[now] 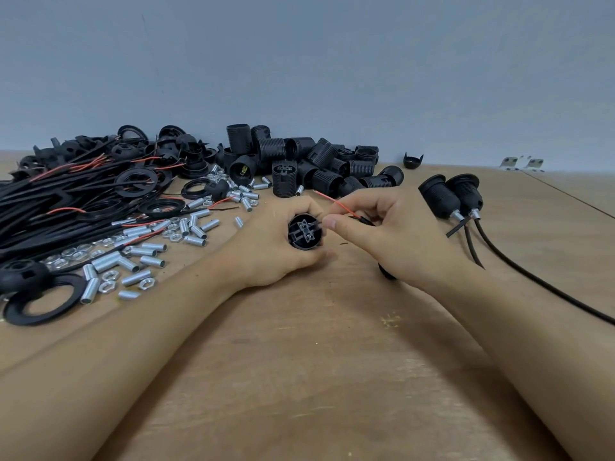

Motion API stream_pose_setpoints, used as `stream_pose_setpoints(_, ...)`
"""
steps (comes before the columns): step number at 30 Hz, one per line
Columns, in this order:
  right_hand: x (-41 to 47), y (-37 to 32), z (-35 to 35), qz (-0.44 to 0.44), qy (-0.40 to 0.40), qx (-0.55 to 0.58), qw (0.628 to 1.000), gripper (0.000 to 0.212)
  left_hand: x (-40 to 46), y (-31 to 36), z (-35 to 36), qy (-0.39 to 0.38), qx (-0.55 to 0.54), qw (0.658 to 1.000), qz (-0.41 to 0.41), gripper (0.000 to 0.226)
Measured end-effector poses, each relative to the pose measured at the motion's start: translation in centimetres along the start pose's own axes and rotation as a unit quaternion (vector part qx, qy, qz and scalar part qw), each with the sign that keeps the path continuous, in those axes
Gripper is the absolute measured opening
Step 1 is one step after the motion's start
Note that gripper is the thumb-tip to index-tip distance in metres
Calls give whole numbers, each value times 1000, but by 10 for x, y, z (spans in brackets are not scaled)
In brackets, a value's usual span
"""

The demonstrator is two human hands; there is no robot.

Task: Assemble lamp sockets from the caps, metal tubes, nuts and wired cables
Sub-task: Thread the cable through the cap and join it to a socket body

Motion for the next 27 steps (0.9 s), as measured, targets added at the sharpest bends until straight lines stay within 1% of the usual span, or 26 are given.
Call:
stream_pose_setpoints(3,-1,-3,3,-10,-17,1,1000,4,0,-1,1,4,-4,1000,-5,31)
stream_pose_setpoints(8,-1,-6,3,-14,-21,-16,1000,8,0,-1,1,4,-7,1000,-11,35)
stream_pose_setpoints(13,-2,-7,3,-6,-16,-25,1000,10,1,0,3,-12,-16,1000,-15,31)
stream_pose_setpoints(18,-2,-8,-1,-11,6,-32,999,11,0,1,5,-16,-3,1000,-12,27)
stream_pose_setpoints(23,-1,-10,2,-19,-16,-59,998,13,1,2,5,-14,11,1000,0,29)
stream_pose_setpoints(27,-1,-10,1,-23,-18,-65,997,12,1,4,5,-10,23,1000,16,27)
Point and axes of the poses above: each hand's wrist, its own x-axis towards the middle knuckle, its own z-axis out of the palm, y = z × x, the point moved 6 cm from there along x, towards the middle knuckle, and after that the axes turned 9 degrees about -z, right-handed, at the moved point
